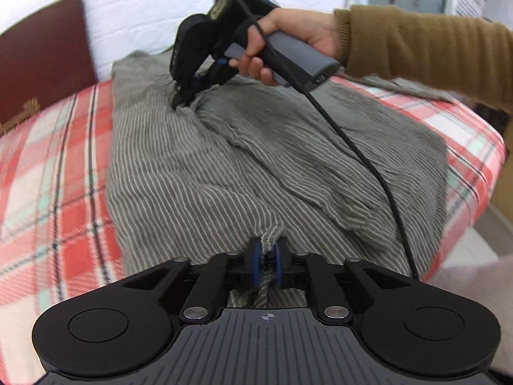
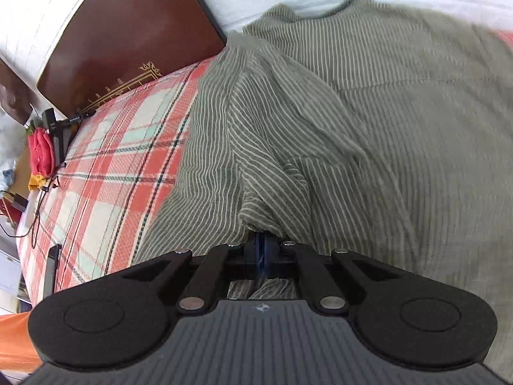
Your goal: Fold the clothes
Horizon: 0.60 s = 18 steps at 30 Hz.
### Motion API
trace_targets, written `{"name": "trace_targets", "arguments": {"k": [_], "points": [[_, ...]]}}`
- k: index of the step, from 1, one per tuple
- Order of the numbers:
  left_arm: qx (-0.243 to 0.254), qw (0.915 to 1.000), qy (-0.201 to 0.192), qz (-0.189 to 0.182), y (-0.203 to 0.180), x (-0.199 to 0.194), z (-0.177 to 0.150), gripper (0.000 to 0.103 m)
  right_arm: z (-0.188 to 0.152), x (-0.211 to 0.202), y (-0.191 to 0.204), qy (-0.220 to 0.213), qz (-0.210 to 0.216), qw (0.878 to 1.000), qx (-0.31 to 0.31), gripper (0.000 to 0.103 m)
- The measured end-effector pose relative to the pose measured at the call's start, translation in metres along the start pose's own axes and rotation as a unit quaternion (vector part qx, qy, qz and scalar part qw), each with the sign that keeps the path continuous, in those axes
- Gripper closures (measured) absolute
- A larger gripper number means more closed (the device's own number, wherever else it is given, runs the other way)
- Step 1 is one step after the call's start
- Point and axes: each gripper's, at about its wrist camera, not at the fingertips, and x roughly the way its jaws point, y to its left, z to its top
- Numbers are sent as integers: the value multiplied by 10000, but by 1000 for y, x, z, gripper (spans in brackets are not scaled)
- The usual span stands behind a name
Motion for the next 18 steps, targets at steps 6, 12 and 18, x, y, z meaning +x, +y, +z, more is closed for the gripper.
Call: {"name": "trace_targets", "arguments": {"k": [6, 12, 18], "points": [[-521, 9956, -410, 655, 23, -64, -8, 41, -12, -64, 11, -443, 321, 9981, -285, 60], [-1367, 9867, -360, 804, 51, -81, -28, 40, -69, -91, 22, 8, 1033, 9934, -507, 55], [-1932, 9806, -170, 299, 60, -51, -43, 41, -125, -102, 22, 472, 1012, 9922, -557, 55]]}}
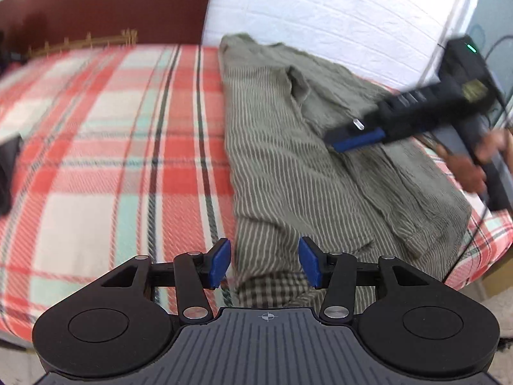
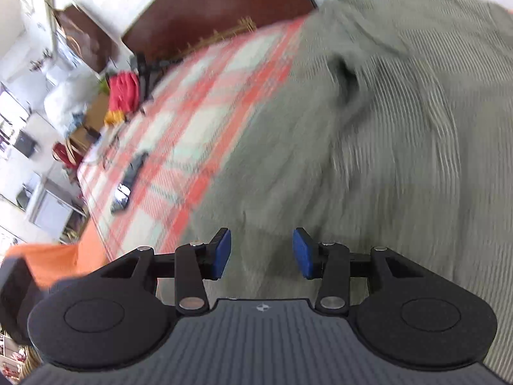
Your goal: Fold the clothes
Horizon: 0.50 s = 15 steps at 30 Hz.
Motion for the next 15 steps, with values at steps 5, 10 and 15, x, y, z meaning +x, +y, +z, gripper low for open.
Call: {"name": "trace_targets", "arguments": {"k": [5, 10, 15], "points": [[-406, 9990, 3, -164, 13, 0, -9, 98, -29, 4, -7, 329, 501, 9967, 553, 56], [-120, 9994, -333, 14, -1, -31, -17, 101, -39, 3, 1, 366, 828, 9941, 593, 98], [-151, 9998, -41, 158, -4, -24, -38, 100, -45, 6, -2, 356, 679, 9949, 655, 98]]}}
